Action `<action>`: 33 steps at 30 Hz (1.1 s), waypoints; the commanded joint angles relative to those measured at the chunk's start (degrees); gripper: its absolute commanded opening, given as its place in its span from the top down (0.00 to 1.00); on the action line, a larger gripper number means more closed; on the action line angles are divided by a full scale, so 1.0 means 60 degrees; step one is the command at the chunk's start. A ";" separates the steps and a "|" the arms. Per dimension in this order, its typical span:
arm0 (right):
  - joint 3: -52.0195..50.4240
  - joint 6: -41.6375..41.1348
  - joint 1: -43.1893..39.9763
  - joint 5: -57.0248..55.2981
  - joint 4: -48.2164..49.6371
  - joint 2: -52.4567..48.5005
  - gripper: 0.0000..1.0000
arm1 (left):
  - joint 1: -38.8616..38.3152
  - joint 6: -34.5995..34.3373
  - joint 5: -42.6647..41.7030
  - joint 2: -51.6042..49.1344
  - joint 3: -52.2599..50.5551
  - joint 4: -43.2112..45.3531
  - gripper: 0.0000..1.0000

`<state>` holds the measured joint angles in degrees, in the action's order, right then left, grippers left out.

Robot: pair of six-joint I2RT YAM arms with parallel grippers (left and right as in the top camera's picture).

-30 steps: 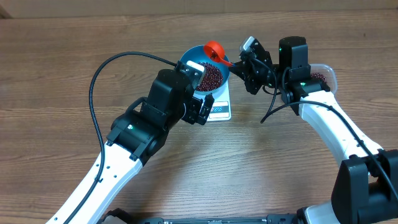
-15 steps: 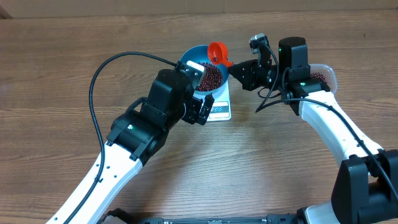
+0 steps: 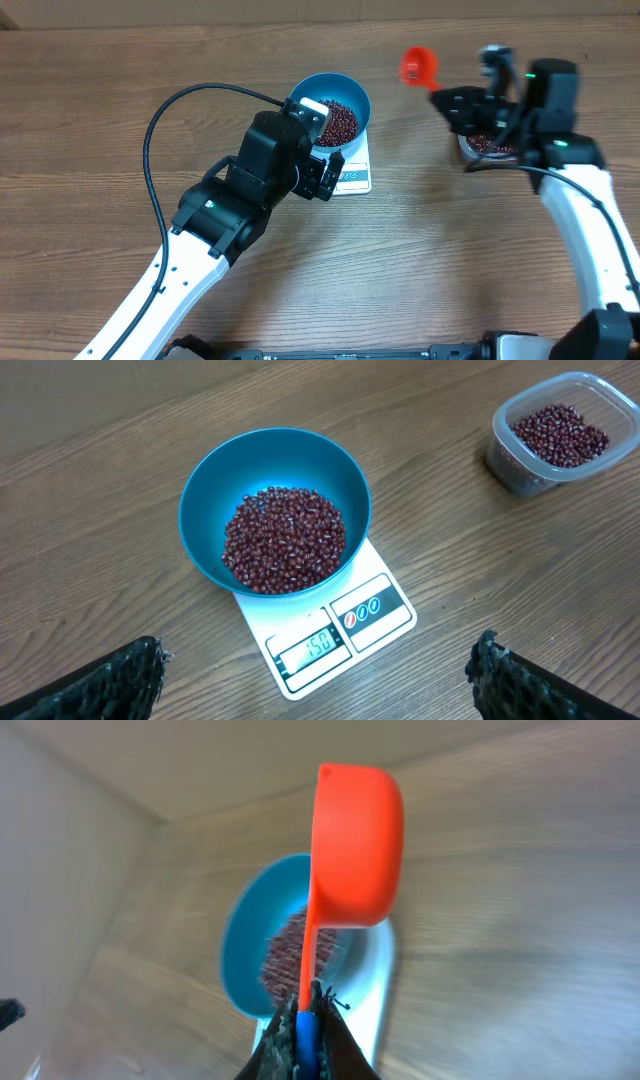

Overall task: Scoop item into bowl and weigh 150g on scale
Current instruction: 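Carry the scoop with the right gripper back to the bean tub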

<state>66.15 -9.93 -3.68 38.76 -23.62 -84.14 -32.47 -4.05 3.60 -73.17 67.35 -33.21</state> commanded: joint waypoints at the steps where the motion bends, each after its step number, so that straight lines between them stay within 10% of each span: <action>1: 0.0240 0.0368 -0.1064 0.0051 -0.0656 0.0466 0.96 | 0.0044 0.0109 -0.0109 -0.0058 0.0229 0.0011 0.01; 17: 0.0240 0.5730 -0.2845 -0.1865 -0.3155 0.0790 0.96 | 0.0044 0.0109 -0.0109 -0.0055 0.0229 0.0011 0.00; 33: 0.0237 0.6277 -0.0663 -0.7074 -0.3410 0.0783 0.96 | 0.0044 0.0109 -0.0109 -0.0058 0.0229 0.0011 0.00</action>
<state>66.17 27.03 -10.26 5.56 -44.27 -80.82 -32.47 -4.05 3.60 -73.17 67.35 -33.21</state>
